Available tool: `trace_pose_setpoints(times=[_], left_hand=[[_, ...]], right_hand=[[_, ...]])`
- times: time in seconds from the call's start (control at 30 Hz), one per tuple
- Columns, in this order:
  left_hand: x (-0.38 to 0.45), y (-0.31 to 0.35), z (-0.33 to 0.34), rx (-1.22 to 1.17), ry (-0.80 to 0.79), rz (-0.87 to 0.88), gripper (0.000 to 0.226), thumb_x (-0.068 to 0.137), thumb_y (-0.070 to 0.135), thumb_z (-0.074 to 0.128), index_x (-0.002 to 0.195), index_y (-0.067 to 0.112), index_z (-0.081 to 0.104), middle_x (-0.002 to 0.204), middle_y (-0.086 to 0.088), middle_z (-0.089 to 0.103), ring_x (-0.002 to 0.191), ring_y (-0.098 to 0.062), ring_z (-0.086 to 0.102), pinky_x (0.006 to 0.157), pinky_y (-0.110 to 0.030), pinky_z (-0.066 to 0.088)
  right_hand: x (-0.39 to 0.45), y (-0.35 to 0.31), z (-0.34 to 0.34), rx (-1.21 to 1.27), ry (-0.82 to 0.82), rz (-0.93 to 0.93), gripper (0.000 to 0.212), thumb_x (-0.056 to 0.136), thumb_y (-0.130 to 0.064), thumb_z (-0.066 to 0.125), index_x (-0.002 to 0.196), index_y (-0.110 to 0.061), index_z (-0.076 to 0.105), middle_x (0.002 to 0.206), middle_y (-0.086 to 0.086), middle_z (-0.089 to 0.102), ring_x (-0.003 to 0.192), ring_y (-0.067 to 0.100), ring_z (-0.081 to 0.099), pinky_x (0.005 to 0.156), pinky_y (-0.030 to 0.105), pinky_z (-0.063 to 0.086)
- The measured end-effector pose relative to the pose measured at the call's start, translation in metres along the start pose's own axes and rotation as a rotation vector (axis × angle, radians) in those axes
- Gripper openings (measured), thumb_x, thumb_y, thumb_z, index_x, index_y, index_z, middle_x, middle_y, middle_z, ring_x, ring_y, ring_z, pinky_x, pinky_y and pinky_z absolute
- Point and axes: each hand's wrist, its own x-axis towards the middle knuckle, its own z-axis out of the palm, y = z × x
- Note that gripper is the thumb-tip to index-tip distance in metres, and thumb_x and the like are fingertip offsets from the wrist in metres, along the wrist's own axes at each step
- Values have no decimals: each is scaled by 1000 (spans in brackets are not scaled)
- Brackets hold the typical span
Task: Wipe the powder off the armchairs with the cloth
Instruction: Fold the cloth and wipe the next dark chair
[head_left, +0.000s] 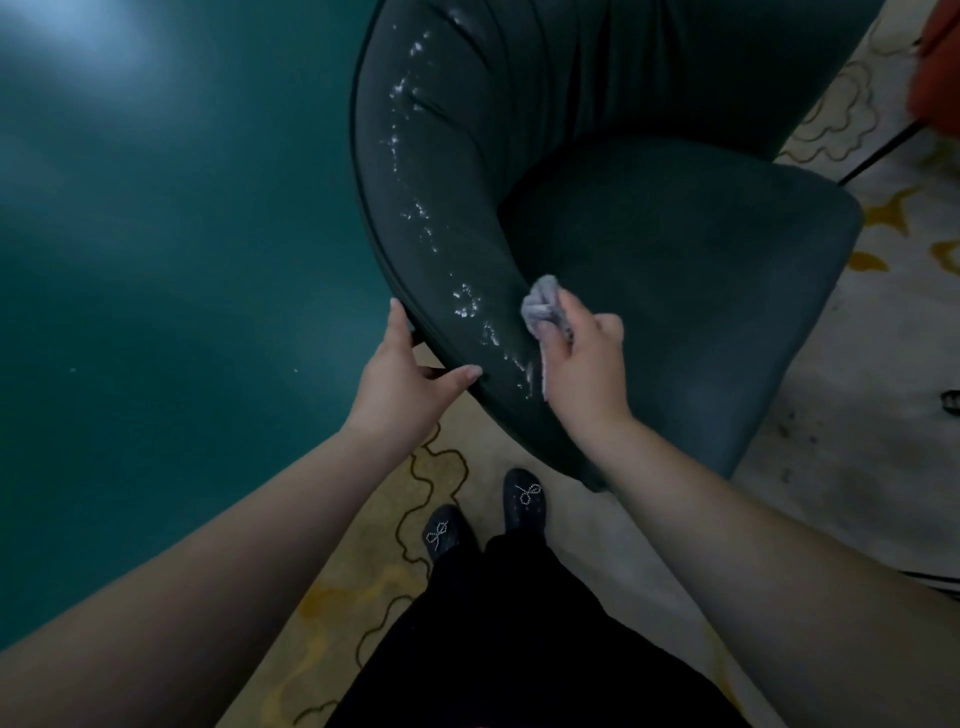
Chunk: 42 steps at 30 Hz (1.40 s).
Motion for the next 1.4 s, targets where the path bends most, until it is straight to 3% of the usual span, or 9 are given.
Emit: trace_pose_setpoints(times=[0.07, 0.17, 0.23, 0.43, 0.67, 0.8, 1.07, 1.23, 1.4], left_hand=[[0, 1, 0, -12, -4, 9, 107, 78, 34, 77, 153, 31, 1, 145, 9, 44, 83, 4, 63, 80, -29, 53], [3, -2, 1, -22, -5, 23, 102, 78, 33, 78, 151, 35, 7, 143, 9, 46, 82, 2, 66, 61, -20, 54], [3, -2, 2, -22, 2, 29, 101, 77, 32, 78, 151, 35, 9, 142, 9, 48, 82, 1, 67, 57, -18, 54], [2, 5, -5, -54, 0, 9, 100, 81, 30, 75, 152, 35, 5, 139, 11, 49, 78, 7, 65, 75, -22, 51], [2, 10, -10, -36, -41, 18, 104, 81, 22, 76, 152, 36, 2, 134, 16, 46, 83, 4, 65, 88, -38, 55], [-1, 15, -15, -74, -49, 14, 94, 82, 19, 75, 150, 34, 12, 143, 5, 46, 85, -4, 69, 90, -42, 54], [5, 11, -22, -75, -30, -9, 108, 79, 17, 77, 152, 35, 0, 152, 3, 36, 82, 2, 67, 90, -34, 53], [15, 13, -32, -111, -26, -29, 109, 79, 18, 78, 152, 37, -1, 154, 4, 32, 84, -1, 69, 93, -32, 51], [22, 14, -34, -88, -18, -34, 108, 80, 19, 77, 152, 35, -1, 154, 6, 32, 80, 3, 66, 87, -26, 49]], right_hand=[[-11, 7, -10, -1, -18, 18, 44, 99, -24, 50, 142, -28, 45, 107, -1, 35, 86, 0, 46, 74, -6, 29], [-42, 9, -14, -25, -65, -174, 46, 96, -17, 55, 140, -24, 47, 103, -1, 36, 89, 1, 45, 80, -2, 32], [-37, 3, -6, -37, -117, -255, 48, 94, -14, 57, 140, -22, 48, 101, -1, 35, 89, 1, 44, 82, 0, 33], [-4, 6, -6, -36, -115, -190, 43, 97, -18, 54, 139, -28, 49, 98, -5, 34, 85, 6, 45, 79, 1, 34], [-20, 9, -4, -100, -189, -515, 47, 90, -15, 53, 135, -25, 53, 98, 0, 37, 84, 10, 43, 79, 10, 41], [-9, 12, -6, -47, -144, -398, 51, 91, -4, 59, 135, -27, 51, 98, 3, 39, 87, 11, 46, 84, 4, 37], [-9, -3, 2, -108, -236, -541, 47, 90, -12, 55, 133, -30, 54, 99, -1, 36, 87, 11, 43, 80, 9, 40], [12, 1, -1, 8, -168, -304, 44, 93, -8, 59, 132, -28, 55, 100, 0, 38, 86, 8, 45, 82, 2, 35], [-3, 4, -1, -62, -207, -503, 57, 85, 2, 63, 133, -27, 54, 99, 2, 38, 87, 12, 45, 82, 10, 40]])
